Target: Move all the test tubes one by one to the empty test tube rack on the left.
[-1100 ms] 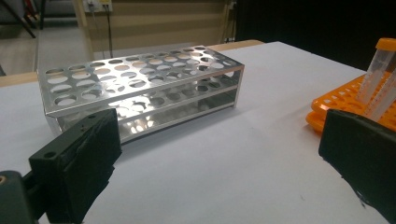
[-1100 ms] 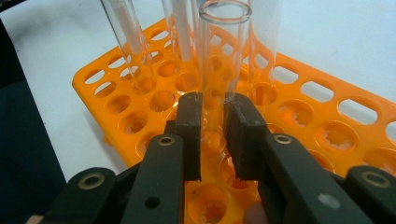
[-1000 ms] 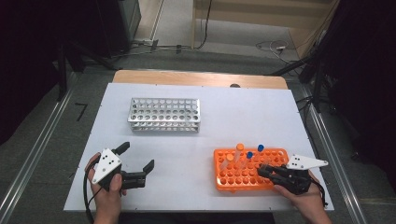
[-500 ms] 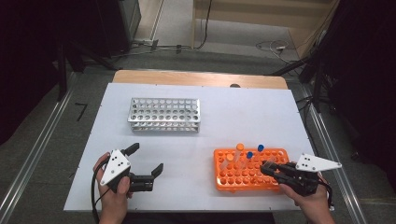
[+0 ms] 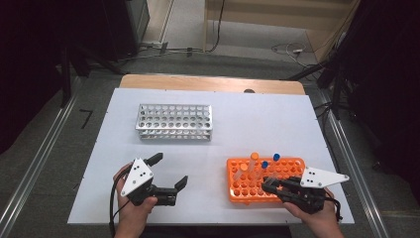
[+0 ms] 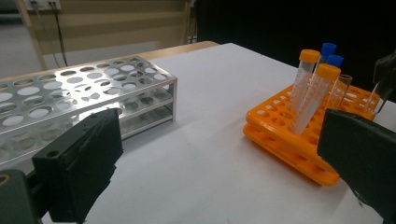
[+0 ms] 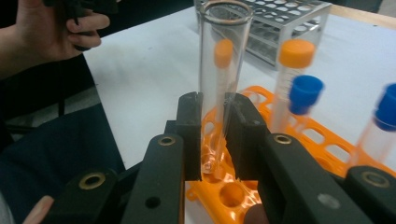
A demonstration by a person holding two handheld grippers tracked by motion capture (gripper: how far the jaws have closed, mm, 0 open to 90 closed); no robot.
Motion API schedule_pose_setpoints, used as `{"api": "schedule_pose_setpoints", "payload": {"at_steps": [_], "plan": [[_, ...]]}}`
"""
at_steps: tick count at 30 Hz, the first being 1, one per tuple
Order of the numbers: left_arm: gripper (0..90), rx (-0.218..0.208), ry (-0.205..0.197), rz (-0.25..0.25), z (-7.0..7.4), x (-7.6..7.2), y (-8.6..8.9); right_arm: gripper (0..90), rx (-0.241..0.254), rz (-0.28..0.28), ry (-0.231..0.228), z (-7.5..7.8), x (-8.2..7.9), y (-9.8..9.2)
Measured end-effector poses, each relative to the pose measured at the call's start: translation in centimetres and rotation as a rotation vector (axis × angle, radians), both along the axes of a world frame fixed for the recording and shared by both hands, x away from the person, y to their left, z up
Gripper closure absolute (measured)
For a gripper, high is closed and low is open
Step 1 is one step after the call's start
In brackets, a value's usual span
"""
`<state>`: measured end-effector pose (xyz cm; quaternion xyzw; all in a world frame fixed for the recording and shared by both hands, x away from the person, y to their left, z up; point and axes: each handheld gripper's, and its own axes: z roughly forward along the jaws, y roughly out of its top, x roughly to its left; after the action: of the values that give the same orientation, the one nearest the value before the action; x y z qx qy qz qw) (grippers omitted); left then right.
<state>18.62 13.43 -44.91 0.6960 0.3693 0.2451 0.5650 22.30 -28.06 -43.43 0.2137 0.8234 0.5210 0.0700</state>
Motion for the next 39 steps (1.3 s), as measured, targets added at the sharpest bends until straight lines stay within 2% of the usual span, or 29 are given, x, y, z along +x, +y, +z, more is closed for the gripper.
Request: {"api": "schedule_pose_setpoints", "payload": {"at_steps": [8,15,21,28,39], "plan": [[2.0,-0.009,0.033,-0.037,0.2,0.1,-1.4,74.3,0.003,0.046,0.019,-0.2,0.0,2.1],[3.7,-0.011,0.047,-0.054,0.5,0.0,-2.5,74.3,-0.014,0.073,0.031,-0.6,-0.2,3.9],[13.3,-0.023,0.083,-0.042,0.7,0.0,-3.5,74.3,-0.022,0.083,0.045,-1.0,-0.2,5.1],[20.8,-0.032,0.103,-0.129,0.8,0.0,-4.9,74.3,-0.037,0.103,0.057,-1.5,-0.3,6.6],[46.6,-0.028,0.112,-0.297,0.7,-0.3,-7.3,74.3,-0.07,0.125,0.082,-2.1,-0.6,8.3]]}}
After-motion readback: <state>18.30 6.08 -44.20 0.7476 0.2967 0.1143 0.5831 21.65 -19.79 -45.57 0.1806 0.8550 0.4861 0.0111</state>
